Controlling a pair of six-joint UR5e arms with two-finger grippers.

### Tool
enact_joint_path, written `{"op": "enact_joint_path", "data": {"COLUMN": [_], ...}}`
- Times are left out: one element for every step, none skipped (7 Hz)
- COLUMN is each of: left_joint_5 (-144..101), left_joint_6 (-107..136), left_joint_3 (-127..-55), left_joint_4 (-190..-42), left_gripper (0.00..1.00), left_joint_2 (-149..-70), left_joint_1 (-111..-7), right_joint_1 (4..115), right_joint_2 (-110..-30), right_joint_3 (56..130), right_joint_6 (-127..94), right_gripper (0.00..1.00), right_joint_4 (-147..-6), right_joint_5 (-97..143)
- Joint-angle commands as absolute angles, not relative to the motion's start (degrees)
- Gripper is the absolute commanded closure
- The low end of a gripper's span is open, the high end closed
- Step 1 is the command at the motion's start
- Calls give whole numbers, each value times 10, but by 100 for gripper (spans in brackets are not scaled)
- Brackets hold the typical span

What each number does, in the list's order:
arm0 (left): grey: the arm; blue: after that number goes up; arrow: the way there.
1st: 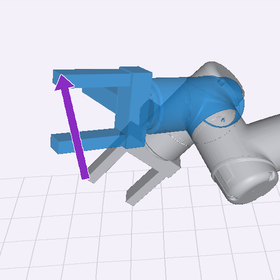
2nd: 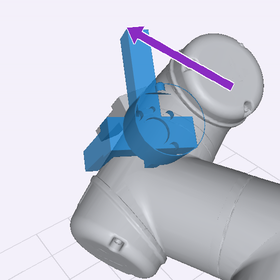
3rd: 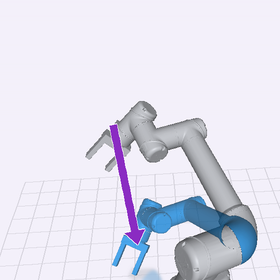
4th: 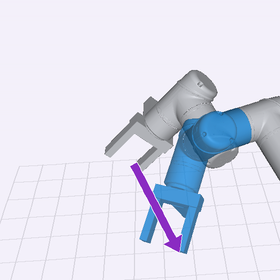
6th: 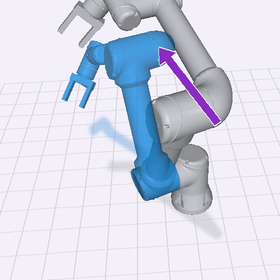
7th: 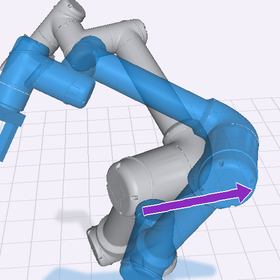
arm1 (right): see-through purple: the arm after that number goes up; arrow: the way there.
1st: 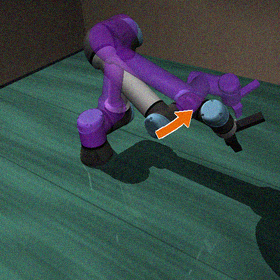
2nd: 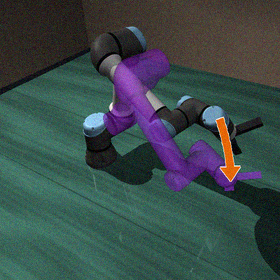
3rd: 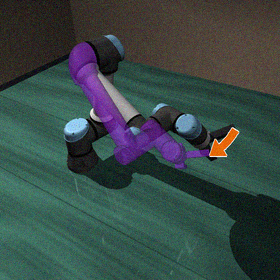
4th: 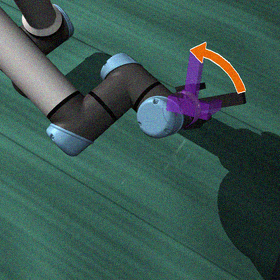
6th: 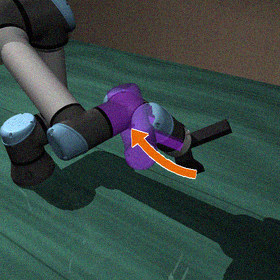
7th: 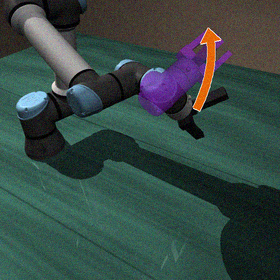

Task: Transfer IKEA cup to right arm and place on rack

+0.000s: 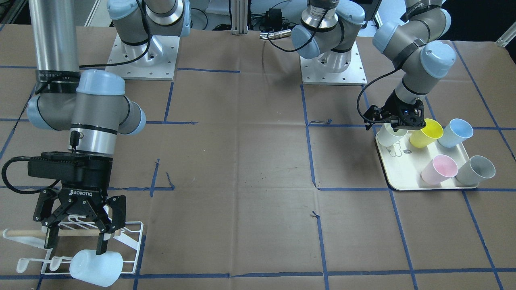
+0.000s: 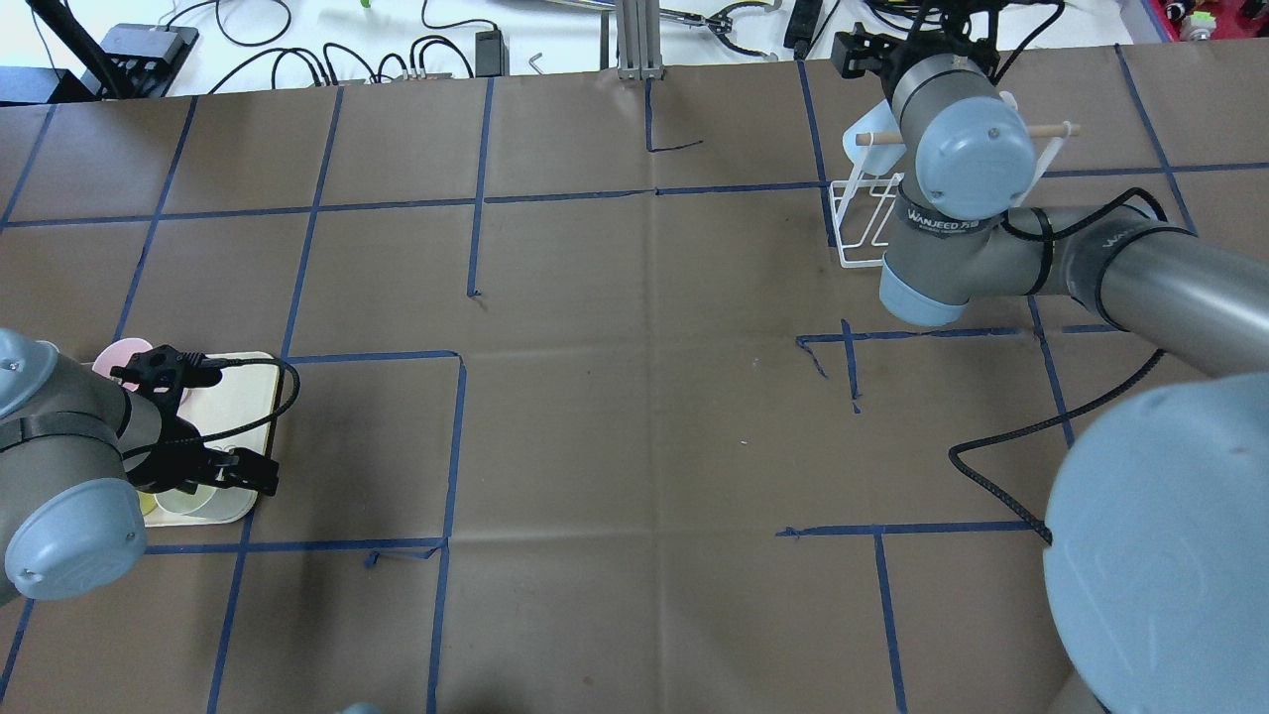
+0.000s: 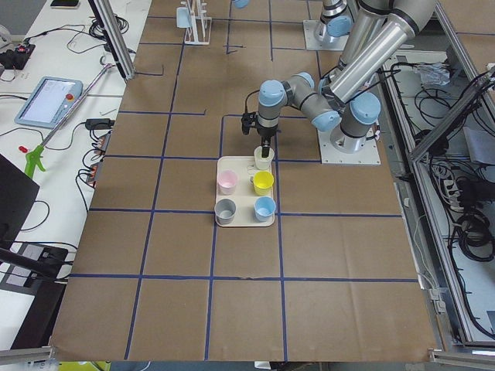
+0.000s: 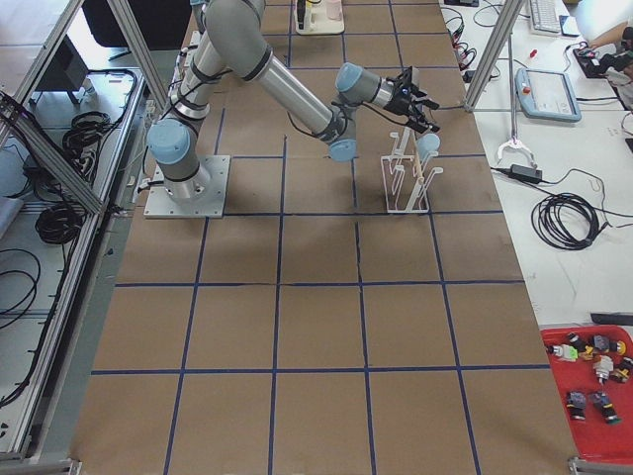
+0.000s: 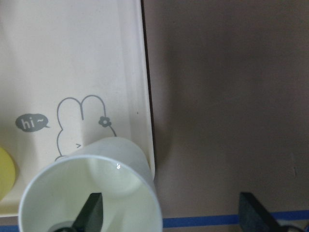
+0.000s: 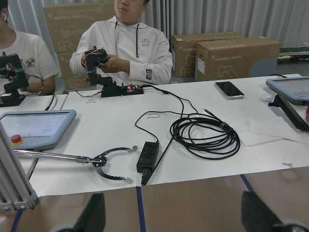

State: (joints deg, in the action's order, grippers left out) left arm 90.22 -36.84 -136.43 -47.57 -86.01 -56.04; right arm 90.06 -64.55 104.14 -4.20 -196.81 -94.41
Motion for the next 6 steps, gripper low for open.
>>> {"op": "enact_joint_path", "data": {"left_joint_5": [918,930,930,929,925,921], "left_joint_6": [-369,-370,-370,-371,-371,-371], "left_joint_3": [-1358,-1351,-1348,-1347,-1339,-1299], "left_joint_4": [-475,-475,-475,-475,-475,-509], "left_gripper": [52,85,100,100,100,100], "left_joint_2": [-860,-860,-861,-860,-860,-860], "left_joint_1": [-560,-560,-560,-560,-560,-561], "right_joint_1": [956,982,1013,1035,1042,1056], "right_joint_2": [-720,-756,-785,-808,-827,-852], "right_joint_3": [1056,1079,1099,1120,1141,1156], "right_joint_6": [-68,-97,-148,-224,-301,-353], "right_gripper": [0,0,0,0,0,0], "right_joint_4": [-1942,-1942,-1936,-1918,-1920,-1920], "right_joint_5": [-947,-947,-947,-942,-940,-920]}}
